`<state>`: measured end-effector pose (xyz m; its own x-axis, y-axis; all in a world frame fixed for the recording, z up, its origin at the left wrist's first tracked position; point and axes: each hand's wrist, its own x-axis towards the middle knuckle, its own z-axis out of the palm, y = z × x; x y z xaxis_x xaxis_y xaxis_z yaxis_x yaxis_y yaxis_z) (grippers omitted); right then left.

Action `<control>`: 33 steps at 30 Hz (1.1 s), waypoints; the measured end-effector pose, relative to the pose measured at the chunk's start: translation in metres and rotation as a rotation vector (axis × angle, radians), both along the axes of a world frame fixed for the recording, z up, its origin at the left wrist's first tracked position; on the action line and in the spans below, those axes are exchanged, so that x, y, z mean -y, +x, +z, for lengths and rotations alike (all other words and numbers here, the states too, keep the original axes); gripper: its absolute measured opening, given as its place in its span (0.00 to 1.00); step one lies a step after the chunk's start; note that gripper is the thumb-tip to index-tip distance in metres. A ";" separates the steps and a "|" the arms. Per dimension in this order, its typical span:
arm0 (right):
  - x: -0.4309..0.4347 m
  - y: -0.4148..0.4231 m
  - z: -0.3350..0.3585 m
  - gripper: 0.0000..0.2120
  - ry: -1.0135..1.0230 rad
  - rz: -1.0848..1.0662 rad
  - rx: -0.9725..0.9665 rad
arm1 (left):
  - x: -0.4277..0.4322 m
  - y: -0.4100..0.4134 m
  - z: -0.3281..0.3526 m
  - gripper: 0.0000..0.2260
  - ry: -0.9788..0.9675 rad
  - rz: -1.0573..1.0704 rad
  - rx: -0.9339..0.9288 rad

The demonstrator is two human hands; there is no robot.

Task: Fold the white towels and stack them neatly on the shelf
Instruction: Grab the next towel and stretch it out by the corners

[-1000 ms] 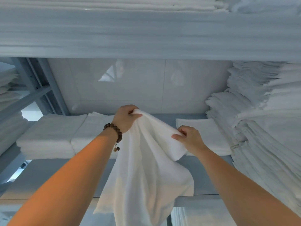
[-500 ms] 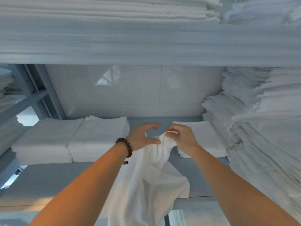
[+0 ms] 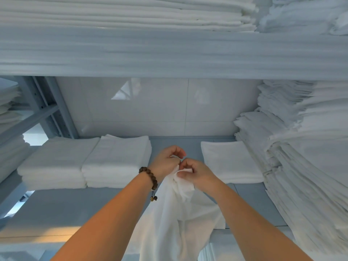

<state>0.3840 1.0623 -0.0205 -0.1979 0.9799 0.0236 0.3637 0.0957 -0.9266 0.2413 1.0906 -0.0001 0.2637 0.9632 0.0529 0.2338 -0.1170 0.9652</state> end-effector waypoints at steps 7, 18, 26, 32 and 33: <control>0.001 -0.013 -0.009 0.09 0.144 -0.187 -0.005 | -0.002 -0.020 -0.014 0.14 0.045 -0.028 -0.201; -0.021 0.033 -0.011 0.11 0.297 -0.409 0.256 | 0.006 -0.041 -0.042 0.07 0.097 -0.029 -0.362; -0.032 0.098 -0.012 0.06 0.233 -0.682 0.321 | 0.014 -0.060 -0.062 0.05 0.026 -0.077 -0.475; -0.022 0.126 -0.015 0.06 0.176 -0.787 0.307 | 0.011 -0.079 -0.062 0.08 0.022 0.066 -0.447; -0.020 0.122 -0.018 0.05 0.163 -0.743 0.294 | 0.011 -0.074 -0.060 0.06 0.029 0.083 -0.412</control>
